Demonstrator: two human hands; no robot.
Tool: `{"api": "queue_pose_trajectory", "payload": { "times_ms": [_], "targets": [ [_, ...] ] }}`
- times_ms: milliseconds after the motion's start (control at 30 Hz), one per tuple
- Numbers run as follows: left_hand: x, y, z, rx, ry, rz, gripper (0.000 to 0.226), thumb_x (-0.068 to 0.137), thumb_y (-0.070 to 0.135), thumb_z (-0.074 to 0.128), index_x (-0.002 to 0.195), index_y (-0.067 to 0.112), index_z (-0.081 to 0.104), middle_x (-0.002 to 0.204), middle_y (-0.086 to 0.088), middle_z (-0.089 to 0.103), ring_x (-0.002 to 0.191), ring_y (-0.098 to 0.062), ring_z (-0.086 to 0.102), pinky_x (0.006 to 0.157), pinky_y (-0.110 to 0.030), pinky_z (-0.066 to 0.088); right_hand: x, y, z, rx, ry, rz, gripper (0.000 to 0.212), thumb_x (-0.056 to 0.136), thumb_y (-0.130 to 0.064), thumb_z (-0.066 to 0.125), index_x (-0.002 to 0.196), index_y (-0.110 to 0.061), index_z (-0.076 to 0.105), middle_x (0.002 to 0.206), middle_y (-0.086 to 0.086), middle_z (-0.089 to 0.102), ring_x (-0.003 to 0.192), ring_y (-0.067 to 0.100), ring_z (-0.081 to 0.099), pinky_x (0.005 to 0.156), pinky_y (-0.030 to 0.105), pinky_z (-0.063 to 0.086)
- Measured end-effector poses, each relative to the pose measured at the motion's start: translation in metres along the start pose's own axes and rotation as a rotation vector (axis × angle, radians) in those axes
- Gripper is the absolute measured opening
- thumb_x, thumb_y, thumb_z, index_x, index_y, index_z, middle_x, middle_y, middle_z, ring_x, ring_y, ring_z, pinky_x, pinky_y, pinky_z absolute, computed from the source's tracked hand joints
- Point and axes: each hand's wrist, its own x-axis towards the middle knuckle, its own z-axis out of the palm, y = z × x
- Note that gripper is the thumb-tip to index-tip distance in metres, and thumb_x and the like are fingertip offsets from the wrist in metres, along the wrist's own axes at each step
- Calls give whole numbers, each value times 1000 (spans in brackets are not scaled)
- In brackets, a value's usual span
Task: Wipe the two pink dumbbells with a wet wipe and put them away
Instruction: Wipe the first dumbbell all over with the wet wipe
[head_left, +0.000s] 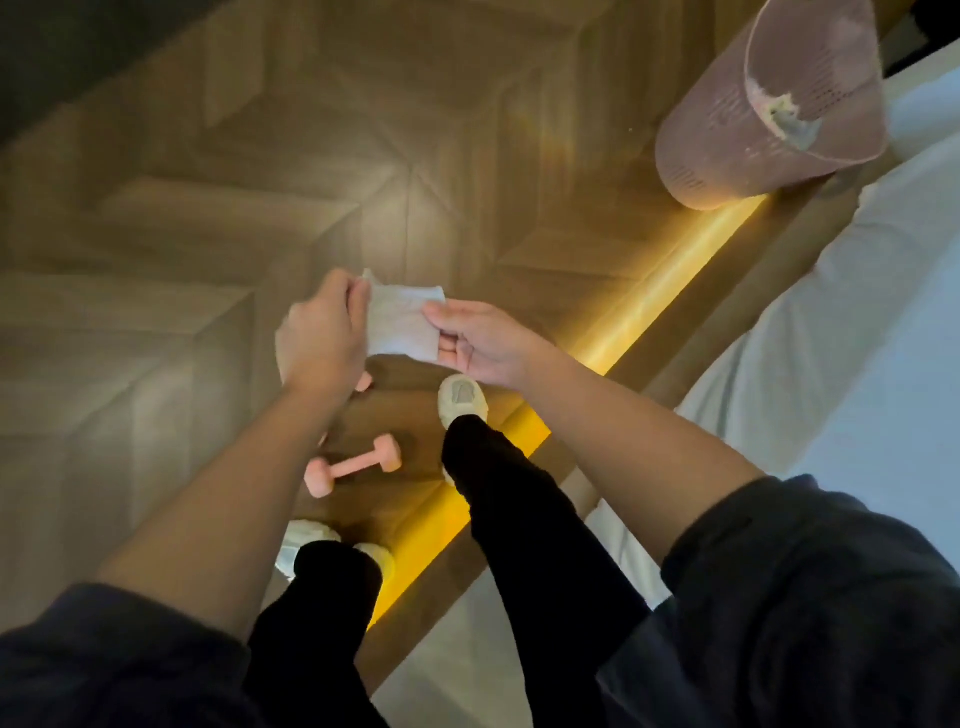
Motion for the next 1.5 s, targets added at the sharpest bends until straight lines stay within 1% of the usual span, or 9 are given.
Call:
{"api": "queue_pose_trajectory", "payload": {
  "times_ms": [133,233,467,667,900,1067,1233,1400,1500],
  "targets": [
    [13,-79,50,-12,97,-19,34,105,34,41,103,5,60,91,-24,66,85,-46,59,67,-48,43,80,40,-6,-120,-92,12,17,103,-7,46,103,-7,63,96,7,73,93,18,68,101,38,51],
    [24,-122,88,-45,162,-35,36,104,37,40,102,6,59,90,-23,66,85,-46,60,67,-51,46,134,58,-15,-206,-121,2,17,103,-7,46,103,-7,63,87,4,76,85,15,71,89,33,56],
    [33,-163,127,-118,376,-71,33,104,37,41,104,10,60,95,-18,69,91,-42,61,73,-48,48,208,66,-15,-393,-240,-159,15,101,-7,49,100,-7,64,81,4,76,75,12,74,79,29,59],
    [-42,-152,111,-196,537,-102,34,104,36,41,100,8,60,91,-9,67,93,-36,58,66,-36,33,149,100,-8,-506,-358,-222,13,100,-8,51,105,-7,63,86,5,77,79,14,74,76,30,61],
    [-134,-114,77,-245,677,-27,28,104,33,44,98,12,62,93,-3,68,85,-21,59,62,-31,33,48,121,-3,-674,-474,-273,27,100,-15,53,124,-4,58,116,15,68,107,25,66,98,40,52],
    [-132,-116,77,-251,666,-25,27,102,34,45,95,15,62,85,1,64,83,-24,57,65,-34,37,44,126,3,-615,-403,-403,15,99,-8,55,112,-4,61,100,12,71,87,20,71,87,38,57],
    [-78,-169,113,-302,538,-90,26,100,32,51,92,12,66,78,3,61,81,-24,58,68,-36,41,130,123,-2,-646,-340,-301,13,99,-5,52,105,-5,64,88,7,74,76,14,73,80,32,59],
    [-8,-252,180,-284,266,-281,48,99,50,44,73,15,65,73,-5,68,76,-29,65,71,-38,52,251,139,-22,-684,-206,-162,14,100,-4,51,100,-8,64,81,3,75,70,10,73,73,28,60],
    [22,-297,226,-156,66,-430,59,100,55,31,75,14,65,83,-11,69,83,-31,63,77,-39,50,315,146,-42,-677,-68,-143,17,100,-4,52,114,-1,62,95,10,70,74,13,71,72,27,60]
  ]
}}
